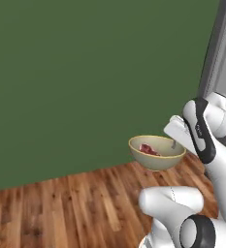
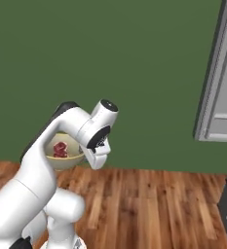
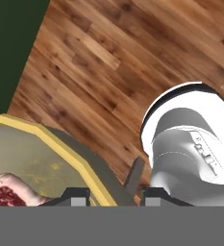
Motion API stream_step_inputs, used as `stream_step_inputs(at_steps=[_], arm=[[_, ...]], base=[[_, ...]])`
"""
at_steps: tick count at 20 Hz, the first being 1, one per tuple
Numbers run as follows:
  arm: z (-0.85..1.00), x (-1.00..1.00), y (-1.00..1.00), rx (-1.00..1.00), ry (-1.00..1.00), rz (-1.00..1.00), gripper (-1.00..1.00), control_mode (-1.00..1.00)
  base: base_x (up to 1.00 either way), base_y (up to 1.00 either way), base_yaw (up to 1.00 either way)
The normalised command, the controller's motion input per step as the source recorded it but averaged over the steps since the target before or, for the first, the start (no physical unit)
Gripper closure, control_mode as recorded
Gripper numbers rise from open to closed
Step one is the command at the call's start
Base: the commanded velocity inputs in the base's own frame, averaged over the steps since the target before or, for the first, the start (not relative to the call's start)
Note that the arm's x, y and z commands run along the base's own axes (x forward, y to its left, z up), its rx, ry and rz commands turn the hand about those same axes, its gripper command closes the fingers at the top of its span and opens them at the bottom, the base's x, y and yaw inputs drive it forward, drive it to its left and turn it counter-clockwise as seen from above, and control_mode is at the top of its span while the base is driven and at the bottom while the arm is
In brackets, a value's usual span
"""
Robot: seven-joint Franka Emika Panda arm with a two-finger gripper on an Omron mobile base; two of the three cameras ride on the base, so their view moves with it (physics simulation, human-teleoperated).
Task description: Place one of the steaks on the plate and the other in the bowl. Then place the bowl in the fridge.
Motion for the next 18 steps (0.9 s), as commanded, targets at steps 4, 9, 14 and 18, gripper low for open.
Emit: stream_step_inputs(at_steps=[4, 9, 14, 18], arm=[[0.00, 0.00, 0.00, 0.00, 0.00, 0.00, 1.00, 1.00], [0.00, 0.00, 0.00, 0.00, 0.00, 0.00, 1.00, 1.00], [0.00, 0.00, 0.00, 0.00, 0.00, 0.00, 1.00, 1.00], [0.00, 0.00, 0.00, 0.00, 0.00, 0.00, 1.00, 1.00]], base=[[1.00, -0.42, -0.27], [0.85, -0.52, -0.40], [0.55, -0.43, -0.53], [0.53, -0.11, -0.58]])
